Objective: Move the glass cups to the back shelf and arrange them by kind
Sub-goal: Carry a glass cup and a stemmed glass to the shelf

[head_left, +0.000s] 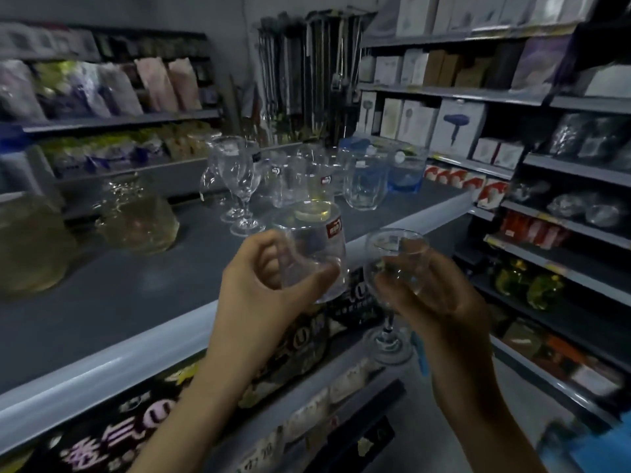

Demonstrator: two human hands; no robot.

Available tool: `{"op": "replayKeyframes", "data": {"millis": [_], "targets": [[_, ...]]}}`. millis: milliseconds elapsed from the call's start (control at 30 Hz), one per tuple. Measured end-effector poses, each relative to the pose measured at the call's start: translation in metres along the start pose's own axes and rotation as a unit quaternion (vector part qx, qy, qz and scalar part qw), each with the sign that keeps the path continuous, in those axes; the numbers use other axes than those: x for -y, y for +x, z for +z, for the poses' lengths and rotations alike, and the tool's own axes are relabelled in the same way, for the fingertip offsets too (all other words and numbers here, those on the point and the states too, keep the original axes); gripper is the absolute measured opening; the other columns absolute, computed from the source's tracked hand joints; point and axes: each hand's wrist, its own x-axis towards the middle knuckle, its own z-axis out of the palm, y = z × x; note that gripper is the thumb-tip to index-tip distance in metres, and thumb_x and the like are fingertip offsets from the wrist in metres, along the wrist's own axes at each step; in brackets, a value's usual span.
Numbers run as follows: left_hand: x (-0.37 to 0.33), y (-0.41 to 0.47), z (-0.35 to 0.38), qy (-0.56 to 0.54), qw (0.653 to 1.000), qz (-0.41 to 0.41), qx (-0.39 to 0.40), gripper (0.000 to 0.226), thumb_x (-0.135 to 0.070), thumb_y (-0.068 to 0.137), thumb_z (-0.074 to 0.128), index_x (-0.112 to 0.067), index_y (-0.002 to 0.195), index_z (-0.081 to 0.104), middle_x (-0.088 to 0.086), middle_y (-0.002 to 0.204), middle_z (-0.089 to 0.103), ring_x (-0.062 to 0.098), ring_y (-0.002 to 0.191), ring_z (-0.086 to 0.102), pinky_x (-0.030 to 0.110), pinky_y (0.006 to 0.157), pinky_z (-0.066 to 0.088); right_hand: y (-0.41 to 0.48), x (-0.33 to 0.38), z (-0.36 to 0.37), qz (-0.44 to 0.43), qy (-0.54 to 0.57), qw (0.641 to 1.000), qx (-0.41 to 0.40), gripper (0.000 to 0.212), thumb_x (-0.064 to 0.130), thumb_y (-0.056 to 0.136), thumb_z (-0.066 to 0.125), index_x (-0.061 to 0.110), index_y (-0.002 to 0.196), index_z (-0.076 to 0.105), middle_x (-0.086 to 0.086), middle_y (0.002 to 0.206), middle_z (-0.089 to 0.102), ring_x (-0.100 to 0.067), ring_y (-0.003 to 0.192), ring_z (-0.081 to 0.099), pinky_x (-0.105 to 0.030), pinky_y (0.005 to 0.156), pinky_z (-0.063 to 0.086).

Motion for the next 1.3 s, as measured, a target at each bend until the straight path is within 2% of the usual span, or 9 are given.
{"op": "replayKeyframes", "data": {"millis": [133,367,533,667,800,933,1033,1167,1300], "targets": [[0.010,0.040,0.029,0.036,0.998,0.020,-0.048,0.051,-0.033,0.061,0.096,-0.026,0.100,0.063,-0.017,0.088,0.074,-0.003,0.083,0.069,0.012,0.071,0.051,0.050,-0.010,-0.010,-0.009,-0.003,1.000,0.017,0.055,0.024,0.072,0.080,0.021,0.126,0.069,0.014,0.102,0.079,0.003,0.093,0.073,-0.011,0.070,0.055],[0.021,0.086,0.067,0.132,0.985,0.011,-0.110,0.067,-0.060,0.054,0.090,-0.032,0.107,0.060,-0.013,0.102,0.073,0.007,0.100,0.070,0.037,0.090,0.059,0.115,-0.022,-0.033,-0.009,0.009,0.997,0.074,0.054,0.022,0.071,0.090,0.018,0.120,0.070,0.008,0.104,0.079,-0.004,0.096,0.074,-0.011,0.071,0.055],[0.030,0.100,0.081,0.197,0.968,-0.023,-0.155,0.072,-0.062,0.055,0.092,-0.037,0.112,0.056,-0.020,0.110,0.069,0.002,0.106,0.068,0.040,0.094,0.058,0.154,-0.034,-0.050,0.001,0.032,0.992,0.119,0.053,0.030,0.067,0.081,0.022,0.118,0.070,0.009,0.107,0.078,-0.003,0.098,0.074,-0.013,0.069,0.055],[0.028,0.103,0.090,0.216,0.958,-0.053,-0.178,0.067,-0.061,0.056,0.094,-0.034,0.106,0.059,-0.019,0.106,0.071,-0.001,0.100,0.068,0.040,0.092,0.059,0.171,-0.040,-0.058,0.015,0.028,0.986,0.165,0.060,0.037,0.067,0.082,0.029,0.124,0.066,0.012,0.112,0.077,-0.005,0.100,0.074,-0.024,0.073,0.061],[0.025,0.103,0.099,0.259,0.946,-0.068,-0.182,0.065,-0.061,0.058,0.093,-0.031,0.104,0.059,-0.017,0.104,0.070,-0.004,0.100,0.066,0.030,0.087,0.057,0.178,-0.043,-0.063,0.035,0.059,0.976,0.208,0.060,0.034,0.070,0.083,0.029,0.126,0.063,0.009,0.117,0.076,-0.011,0.104,0.074,-0.037,0.084,0.062],[0.021,0.104,0.100,0.270,0.943,-0.072,-0.179,0.064,-0.062,0.059,0.091,-0.025,0.101,0.060,-0.013,0.096,0.069,0.000,0.094,0.067,0.029,0.083,0.057,0.180,-0.044,-0.065,0.040,0.069,0.971,0.225,0.061,0.030,0.070,0.093,0.028,0.124,0.065,0.007,0.115,0.076,-0.010,0.104,0.074,-0.028,0.082,0.062],[0.023,0.105,0.099,0.276,0.943,-0.078,-0.167,0.068,-0.069,0.057,0.089,-0.024,0.100,0.060,-0.010,0.094,0.070,0.003,0.097,0.068,0.034,0.087,0.059,0.181,-0.045,-0.066,0.048,0.079,0.969,0.228,0.060,0.029,0.067,0.086,0.027,0.123,0.066,0.007,0.115,0.076,-0.011,0.100,0.075,-0.025,0.076,0.061],[0.024,0.104,0.097,0.297,0.940,-0.082,-0.149,0.085,-0.082,0.051,0.078,-0.025,0.112,0.061,-0.011,0.102,0.071,0.005,0.098,0.069,0.039,0.088,0.060,0.181,-0.043,-0.065,0.045,0.083,0.966,0.241,0.060,0.029,0.067,0.085,0.028,0.124,0.066,0.009,0.114,0.076,-0.010,0.098,0.076,-0.024,0.074,0.061],[0.017,0.101,0.097,0.297,0.940,-0.092,-0.139,0.092,-0.081,0.051,0.081,-0.028,0.124,0.060,-0.014,0.110,0.070,0.002,0.095,0.070,0.036,0.086,0.062,0.178,-0.037,-0.064,0.041,0.084,0.962,0.255,0.059,0.029,0.067,0.084,0.029,0.124,0.065,0.012,0.113,0.076,-0.009,0.096,0.076,-0.022,0.073,0.061]]}}
